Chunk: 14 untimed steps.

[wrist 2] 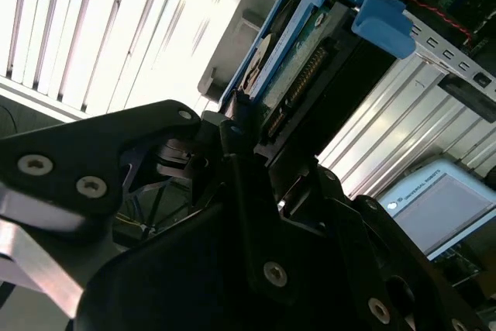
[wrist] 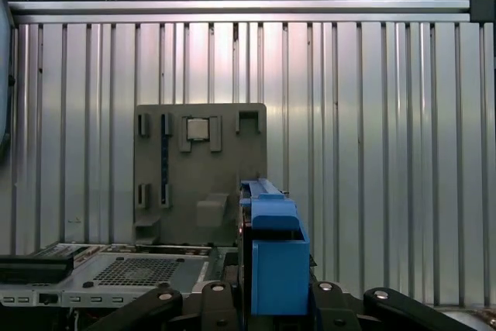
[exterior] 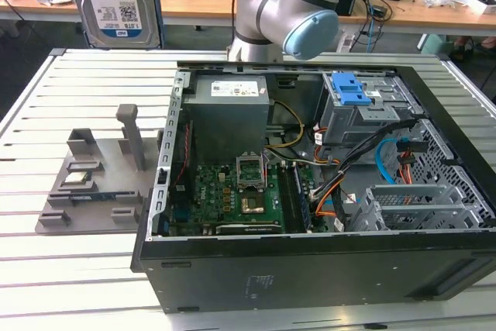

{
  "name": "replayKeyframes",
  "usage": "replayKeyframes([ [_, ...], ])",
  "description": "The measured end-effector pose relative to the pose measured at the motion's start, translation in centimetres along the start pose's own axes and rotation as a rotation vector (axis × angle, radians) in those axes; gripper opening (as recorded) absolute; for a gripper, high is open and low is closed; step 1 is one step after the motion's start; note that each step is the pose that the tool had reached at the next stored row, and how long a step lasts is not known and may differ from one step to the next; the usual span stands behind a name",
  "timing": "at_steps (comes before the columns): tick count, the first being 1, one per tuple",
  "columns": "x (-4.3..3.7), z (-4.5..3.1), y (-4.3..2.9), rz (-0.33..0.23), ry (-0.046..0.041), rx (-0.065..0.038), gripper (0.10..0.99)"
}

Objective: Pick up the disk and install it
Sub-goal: 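Pick up the disk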

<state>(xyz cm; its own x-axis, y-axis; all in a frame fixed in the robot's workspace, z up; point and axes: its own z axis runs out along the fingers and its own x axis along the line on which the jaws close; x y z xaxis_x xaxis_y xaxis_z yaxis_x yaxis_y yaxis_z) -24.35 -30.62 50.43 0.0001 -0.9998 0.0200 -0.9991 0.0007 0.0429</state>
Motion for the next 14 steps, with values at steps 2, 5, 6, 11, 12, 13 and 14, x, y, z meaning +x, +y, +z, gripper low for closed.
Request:
replayKeyframes([
  [2, 0.00, -0.02, -0.54, 0.000, 0.0000, 0.000, 0.365],
  [5, 0.00, -0.06, -1.49, 0.000, -0.0001, 0.000, 0.365],
  [6, 0.00, -0.07, -1.80, 0.000, -0.0001, 0.000, 0.365],
  [11, 0.00, -0.15, -3.55, 0.000, 0.0000, 0.000, 0.365],
  [12, 0.00, -0.17, -4.07, 0.000, 0.0000, 0.000, 0.365],
  [13, 0.00, -0.19, -4.48, 0.000, -0.0001, 0.000, 0.365],
  [14, 0.00, -0.20, -4.75, 0.000, -0.0001, 0.000, 0.365],
])
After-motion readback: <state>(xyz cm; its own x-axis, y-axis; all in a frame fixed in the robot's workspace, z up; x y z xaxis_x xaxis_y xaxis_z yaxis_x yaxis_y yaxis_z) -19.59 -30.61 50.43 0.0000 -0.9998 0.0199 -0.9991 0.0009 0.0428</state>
